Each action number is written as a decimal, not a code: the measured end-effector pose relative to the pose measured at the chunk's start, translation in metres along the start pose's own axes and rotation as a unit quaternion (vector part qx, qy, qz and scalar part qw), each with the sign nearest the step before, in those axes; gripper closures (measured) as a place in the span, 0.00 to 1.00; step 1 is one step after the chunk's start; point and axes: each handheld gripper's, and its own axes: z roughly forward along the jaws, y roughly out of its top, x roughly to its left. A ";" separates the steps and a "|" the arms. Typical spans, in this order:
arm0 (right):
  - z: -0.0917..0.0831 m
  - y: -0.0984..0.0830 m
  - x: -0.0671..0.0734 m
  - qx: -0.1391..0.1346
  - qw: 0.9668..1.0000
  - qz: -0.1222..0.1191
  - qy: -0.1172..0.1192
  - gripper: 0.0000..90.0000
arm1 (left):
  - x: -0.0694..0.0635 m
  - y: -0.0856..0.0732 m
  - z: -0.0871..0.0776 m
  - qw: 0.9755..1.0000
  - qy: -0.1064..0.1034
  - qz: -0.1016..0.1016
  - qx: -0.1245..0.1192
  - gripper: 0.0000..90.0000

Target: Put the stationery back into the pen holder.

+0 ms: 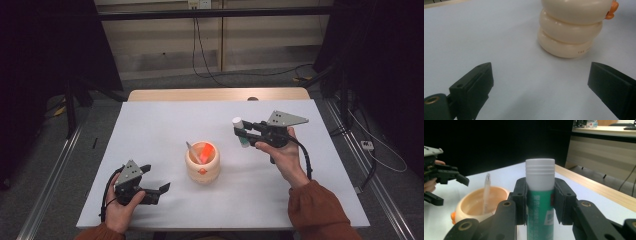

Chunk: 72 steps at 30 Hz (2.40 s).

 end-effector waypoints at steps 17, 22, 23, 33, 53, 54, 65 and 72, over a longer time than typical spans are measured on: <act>0.020 0.015 0.017 -0.025 0.999 -0.018 0.041 0.74 | 0.001 0.000 0.000 1.000 0.002 0.000 0.000 0.07; 0.025 0.021 0.023 -0.031 0.999 -0.018 0.040 0.74 | 0.000 0.000 0.000 1.000 -0.001 0.000 -0.002 0.07; 0.026 0.022 0.024 -0.033 0.998 -0.017 0.042 0.74 | 0.001 0.000 0.000 1.000 0.001 0.000 -0.001 0.07; 0.046 0.022 0.028 -0.027 0.999 0.000 0.041 0.74 | 0.000 0.001 0.001 1.000 -0.002 -0.001 -0.002 0.07; 0.066 0.017 0.053 -0.012 0.997 0.003 0.077 0.74 | 0.001 0.000 0.000 1.000 0.002 0.000 -0.001 0.07; 0.067 0.016 0.054 -0.011 0.997 0.003 0.079 0.74 | 0.001 0.000 0.000 1.000 0.003 0.001 0.000 0.07; 0.075 0.009 0.058 0.002 0.996 -0.002 0.087 0.74 | 0.001 0.000 0.000 1.000 0.002 -0.001 -0.002 0.07; 0.079 0.005 0.058 0.018 0.996 0.000 0.088 0.74 | 0.001 0.000 0.000 1.000 0.002 -0.001 -0.002 0.07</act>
